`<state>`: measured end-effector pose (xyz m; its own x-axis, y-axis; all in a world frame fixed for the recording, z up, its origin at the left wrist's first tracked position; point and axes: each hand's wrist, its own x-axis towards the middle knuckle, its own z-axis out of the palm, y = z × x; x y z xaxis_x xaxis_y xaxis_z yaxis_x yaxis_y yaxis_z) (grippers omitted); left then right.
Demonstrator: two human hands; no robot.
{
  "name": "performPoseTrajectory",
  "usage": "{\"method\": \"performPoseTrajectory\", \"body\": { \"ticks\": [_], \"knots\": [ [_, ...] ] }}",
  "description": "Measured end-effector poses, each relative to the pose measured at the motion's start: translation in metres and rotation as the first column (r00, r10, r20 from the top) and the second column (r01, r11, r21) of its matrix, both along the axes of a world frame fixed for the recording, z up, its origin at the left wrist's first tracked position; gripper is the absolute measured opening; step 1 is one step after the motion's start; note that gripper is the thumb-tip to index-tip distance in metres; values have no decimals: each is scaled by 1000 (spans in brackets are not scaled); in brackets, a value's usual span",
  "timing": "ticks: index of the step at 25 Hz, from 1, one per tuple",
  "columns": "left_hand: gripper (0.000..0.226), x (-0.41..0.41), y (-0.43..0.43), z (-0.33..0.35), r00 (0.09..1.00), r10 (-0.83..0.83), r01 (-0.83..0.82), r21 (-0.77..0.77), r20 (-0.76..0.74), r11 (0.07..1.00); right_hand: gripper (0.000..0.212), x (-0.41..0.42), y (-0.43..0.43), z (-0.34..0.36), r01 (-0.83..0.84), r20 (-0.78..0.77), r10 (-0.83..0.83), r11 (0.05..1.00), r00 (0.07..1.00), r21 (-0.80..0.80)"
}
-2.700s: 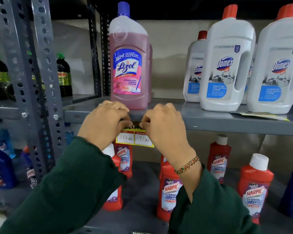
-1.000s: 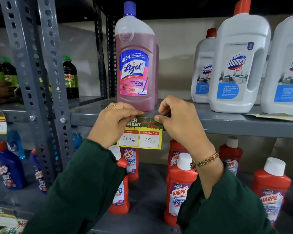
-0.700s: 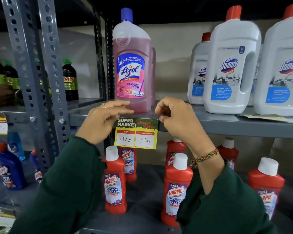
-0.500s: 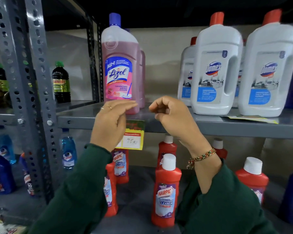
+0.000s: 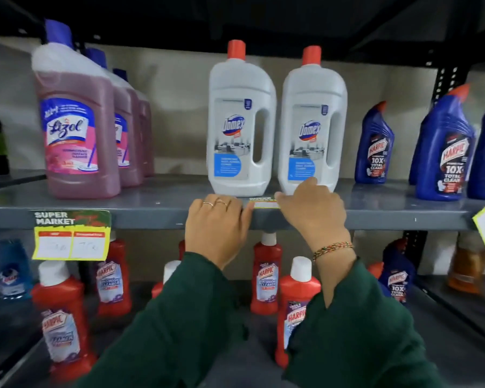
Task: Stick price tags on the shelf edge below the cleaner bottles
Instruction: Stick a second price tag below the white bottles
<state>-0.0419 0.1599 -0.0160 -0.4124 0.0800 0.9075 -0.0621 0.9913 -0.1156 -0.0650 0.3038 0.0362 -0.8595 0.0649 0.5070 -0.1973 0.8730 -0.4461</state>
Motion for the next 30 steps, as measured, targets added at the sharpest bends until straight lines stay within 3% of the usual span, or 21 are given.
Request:
{"method": "performPoseTrajectory", "body": {
  "ticks": [3,9,11,13,16,18,20,21,24,28,30],
  "knots": [
    [38,-1,0,-3,999,17,-17,-12,-47,1000,49,-5,0,-6,-136,-105,128,988,986,-71],
    [38,-2,3,-5,996,27,-26,14,-81,1000,29,-9,1,-10,-241,-270,172,937,948,-251],
    [39,-1,7,-5,997,26,-23,44,-71,999,22,-9,4,-13,-346,-335,213,841,918,-416],
    [43,1,11,-5,998,6,-2,86,-55,996,29,-7,10,-18,-455,-402,252,690,880,-563],
    [46,8,19,3,995,-89,95,249,-33,964,45,-3,27,-20,-574,-422,389,552,819,-605],
    [39,14,25,10,981,-188,194,370,-52,909,44,-1,38,-22,-655,-409,520,495,750,-571],
    [42,20,33,14,953,-298,299,375,-61,878,43,0,48,-27,-723,-406,613,453,678,-522],
    [38,22,38,14,946,-318,319,308,-55,896,42,2,52,-31,-744,-398,638,479,660,-466],
    [32,18,43,8,957,-290,287,105,10,952,26,3,61,-46,-714,-396,612,672,684,-194],
    [34,13,44,-2,968,-237,229,96,81,969,17,-4,56,-53,-538,-389,579,814,716,219],
    [32,14,46,-4,978,-201,193,125,52,973,21,-6,51,-52,-473,-426,560,828,710,300]
  ]
}}
